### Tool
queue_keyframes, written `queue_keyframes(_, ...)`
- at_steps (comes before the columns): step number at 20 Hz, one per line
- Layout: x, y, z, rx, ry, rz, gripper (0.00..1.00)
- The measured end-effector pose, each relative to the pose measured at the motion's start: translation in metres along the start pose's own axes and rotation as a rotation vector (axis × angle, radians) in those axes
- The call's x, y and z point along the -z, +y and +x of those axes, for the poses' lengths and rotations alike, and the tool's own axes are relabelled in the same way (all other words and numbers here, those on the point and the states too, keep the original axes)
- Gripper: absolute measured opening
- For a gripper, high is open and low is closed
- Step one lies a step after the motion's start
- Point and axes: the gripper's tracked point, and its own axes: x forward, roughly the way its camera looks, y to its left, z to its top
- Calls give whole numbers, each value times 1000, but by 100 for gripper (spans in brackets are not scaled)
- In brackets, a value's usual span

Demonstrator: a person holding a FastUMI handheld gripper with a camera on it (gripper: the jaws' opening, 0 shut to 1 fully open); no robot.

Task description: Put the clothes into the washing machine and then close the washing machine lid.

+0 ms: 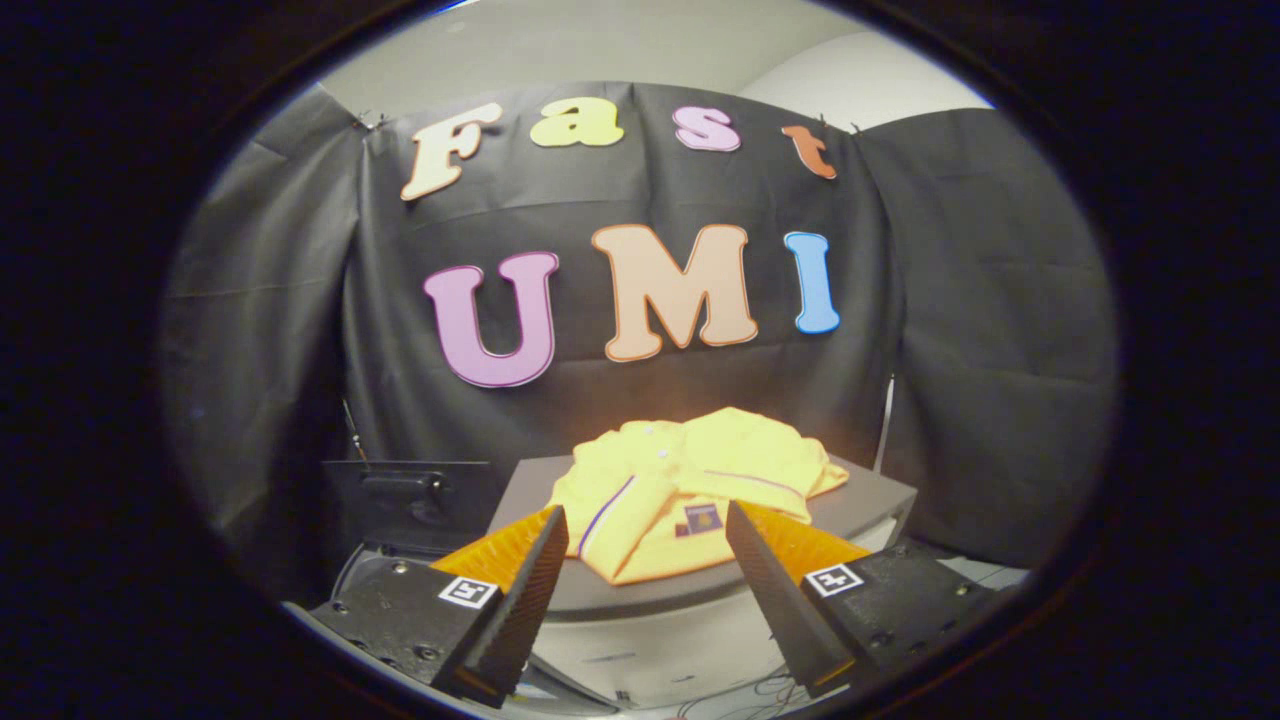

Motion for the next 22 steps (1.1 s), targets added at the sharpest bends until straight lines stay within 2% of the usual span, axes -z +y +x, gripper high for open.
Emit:
queue_keyframes(2, -8, -10, 38, 15, 26, -33, 96)
queue_keyframes(5, 3, -15, 88, -2, 128, -24, 97)
queue_keyframes(7, 10, -8, 111, -45, 173, -22, 97)
queue_keyframes(10, 21, -13, 144, -28, 230, -10, 96)
queue_keyframes(12, 40, -7, 153, -51, 329, -16, 96)
queue_keyframes(14, 48, -14, 163, -24, 356, -58, 96)
queue_keyframes(17, 71, -17, 153, -2, 497, 9, 99)
queue_keyframes(18, 64, -18, 159, 9, 450, 19, 84)
queue_keyframes(19, 73, -23, 152, 27, 503, 8, 69)
queue_keyframes(21, 70, -21, 146, 35, 472, -3, 40)
queue_keyframes(22, 72, -22, 136, 47, 498, 8, 30)
